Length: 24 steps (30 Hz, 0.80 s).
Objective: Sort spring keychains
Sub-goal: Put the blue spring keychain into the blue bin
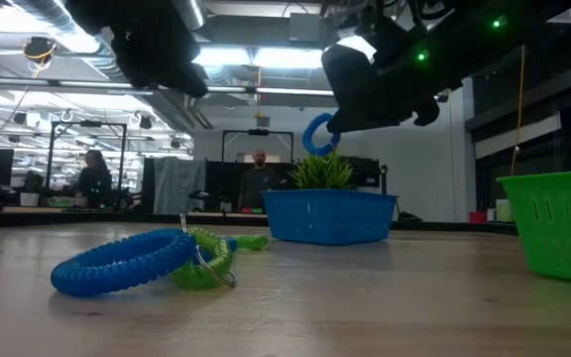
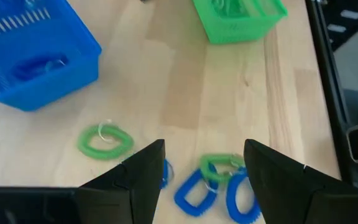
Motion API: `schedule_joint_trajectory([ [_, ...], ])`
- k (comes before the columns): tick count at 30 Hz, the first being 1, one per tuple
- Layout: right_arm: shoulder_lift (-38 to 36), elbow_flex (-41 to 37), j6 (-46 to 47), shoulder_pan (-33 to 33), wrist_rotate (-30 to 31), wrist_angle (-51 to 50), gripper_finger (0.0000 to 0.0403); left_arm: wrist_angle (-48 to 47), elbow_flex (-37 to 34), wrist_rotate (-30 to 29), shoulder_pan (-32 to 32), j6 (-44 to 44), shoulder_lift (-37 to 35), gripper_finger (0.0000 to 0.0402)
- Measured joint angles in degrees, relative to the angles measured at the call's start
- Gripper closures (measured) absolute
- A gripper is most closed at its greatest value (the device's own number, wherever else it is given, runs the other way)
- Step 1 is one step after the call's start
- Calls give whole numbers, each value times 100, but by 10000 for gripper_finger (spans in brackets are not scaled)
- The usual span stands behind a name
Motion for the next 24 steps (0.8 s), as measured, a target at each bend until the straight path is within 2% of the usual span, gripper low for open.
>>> schedule_joint_trajectory([
  [6,0,0,-13,-221,-203,-29,373,-101,0,93,0,-13,0,187],
  [12,0,0,-11,-535,-950,-93,344,-115,0,92,0,-12,0,187],
  [20,0,0,80,-810,-1547,-223,282,-120,0,76,0,-28,0,187],
  [24,0,0,535,-846,-1912,-232,246,-228,0,57,0,-30,0,187],
])
